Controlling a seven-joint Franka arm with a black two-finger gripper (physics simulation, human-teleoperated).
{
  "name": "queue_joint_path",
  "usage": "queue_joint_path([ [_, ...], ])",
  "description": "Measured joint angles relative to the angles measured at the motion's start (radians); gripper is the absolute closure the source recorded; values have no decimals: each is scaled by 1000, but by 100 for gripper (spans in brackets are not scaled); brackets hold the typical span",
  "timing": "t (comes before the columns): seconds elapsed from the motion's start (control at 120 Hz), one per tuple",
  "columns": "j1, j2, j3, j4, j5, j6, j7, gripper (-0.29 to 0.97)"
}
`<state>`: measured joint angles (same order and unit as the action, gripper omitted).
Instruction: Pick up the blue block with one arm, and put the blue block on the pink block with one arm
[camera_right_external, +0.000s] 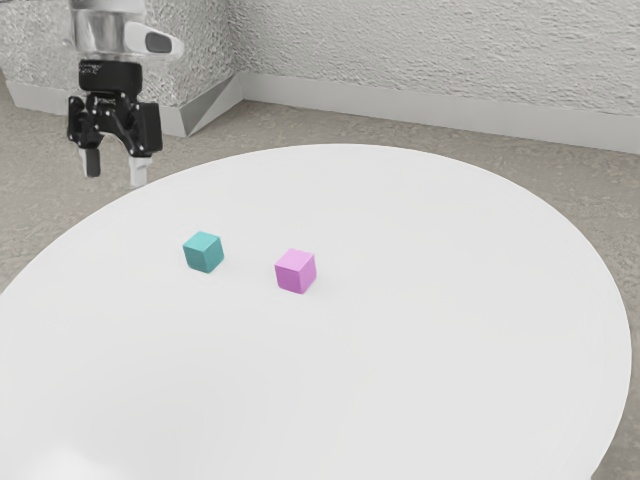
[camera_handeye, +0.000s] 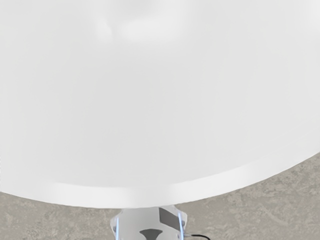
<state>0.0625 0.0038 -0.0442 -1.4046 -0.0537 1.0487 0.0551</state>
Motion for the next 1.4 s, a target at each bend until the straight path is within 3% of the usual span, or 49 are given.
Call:
queue_joint_path([
  [0.217,19,-2,-1,3,-3,225,28,0],
  [0.317,-49,19,79,284,10,232,34,0],
  [0.367,-25,144,105,328,13,276,36,1],
  [0.442,235,399,114,366,7,385,35,1],
  [0.483,313,521,110,385,1,459,34,0],
  [0.592,381,781,68,421,-7,665,31,0],
  [0.65,377,852,51,448,-1,756,27,0],
  [0.85,371,869,29,417,7,921,6,0],
  [1.1,387,868,-55,412,84,889,85,0],
  [1.275,403,875,-77,411,58,851,172,0],
  [1.4,403,938,-88,458,60,844,221,0],
])
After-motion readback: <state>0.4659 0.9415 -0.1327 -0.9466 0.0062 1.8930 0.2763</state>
